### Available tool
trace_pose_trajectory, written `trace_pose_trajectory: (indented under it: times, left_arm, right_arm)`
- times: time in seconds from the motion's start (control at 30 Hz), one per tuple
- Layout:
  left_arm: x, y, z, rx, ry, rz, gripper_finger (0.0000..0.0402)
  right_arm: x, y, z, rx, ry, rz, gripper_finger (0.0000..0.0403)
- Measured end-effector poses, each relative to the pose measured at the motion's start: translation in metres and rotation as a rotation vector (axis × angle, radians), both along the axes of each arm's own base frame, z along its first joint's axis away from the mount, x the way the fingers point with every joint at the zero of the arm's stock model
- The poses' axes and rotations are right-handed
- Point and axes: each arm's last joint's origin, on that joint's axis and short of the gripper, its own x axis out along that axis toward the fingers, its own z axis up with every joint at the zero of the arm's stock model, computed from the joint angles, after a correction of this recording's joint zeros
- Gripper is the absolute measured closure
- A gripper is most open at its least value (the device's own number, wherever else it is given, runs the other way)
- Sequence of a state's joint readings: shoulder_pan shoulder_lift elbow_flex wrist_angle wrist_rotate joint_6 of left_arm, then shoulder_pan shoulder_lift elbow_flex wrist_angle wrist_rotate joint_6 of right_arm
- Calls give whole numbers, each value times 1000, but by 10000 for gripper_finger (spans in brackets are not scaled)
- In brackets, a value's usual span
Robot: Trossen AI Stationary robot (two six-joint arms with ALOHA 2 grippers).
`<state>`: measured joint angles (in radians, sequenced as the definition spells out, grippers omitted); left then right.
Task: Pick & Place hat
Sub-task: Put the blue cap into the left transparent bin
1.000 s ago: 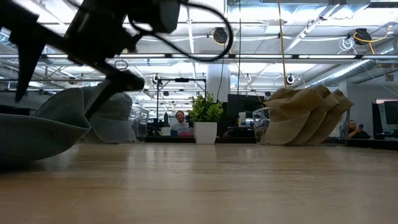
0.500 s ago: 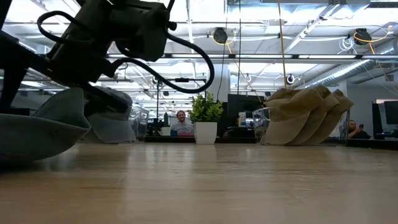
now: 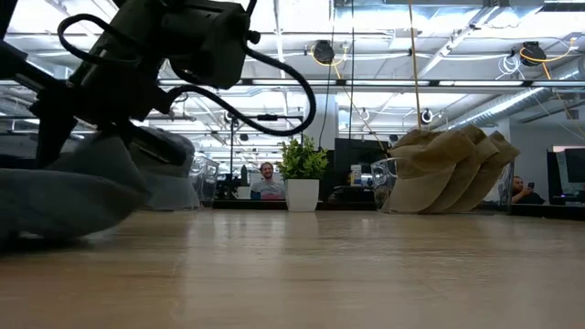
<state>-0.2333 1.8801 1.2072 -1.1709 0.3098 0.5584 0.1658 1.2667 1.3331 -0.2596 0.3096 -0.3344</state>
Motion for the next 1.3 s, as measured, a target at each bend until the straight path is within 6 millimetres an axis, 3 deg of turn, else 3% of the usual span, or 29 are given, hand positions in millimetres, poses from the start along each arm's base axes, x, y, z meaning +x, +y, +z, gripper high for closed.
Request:
trace_pose_trajectory:
  times: [0.07, 0.27, 0.43, 0.7, 0.93, 1.1, 1.3]
  left_arm:
    - [0, 0, 0, -11, 1, -4, 389]
    - [-1, 0, 4, -13, 16, -19, 390]
    - [0, 2, 20, 16, -5, -32, 393]
    - [-13, 17, 77, 89, -148, -24, 393]
    - [-35, 30, 123, 105, -243, 60, 393]
    - [-50, 34, 155, 115, -380, 106, 393]
    - [-67, 38, 198, 99, -577, 169, 393]
  right_arm:
    - [0, 0, 0, 0, 0, 0, 124]
    - [0, 0, 0, -25, 4, 5, 124]
    - [0, -1, 1, -57, -5, -31, 124]
    - [0, -8, 13, -50, -137, -286, 124]
    - [1, -10, 19, -71, -185, -294, 124]
    - [1, -10, 19, -119, -170, -285, 124]
    - [1, -10, 19, -51, -191, -295, 124]
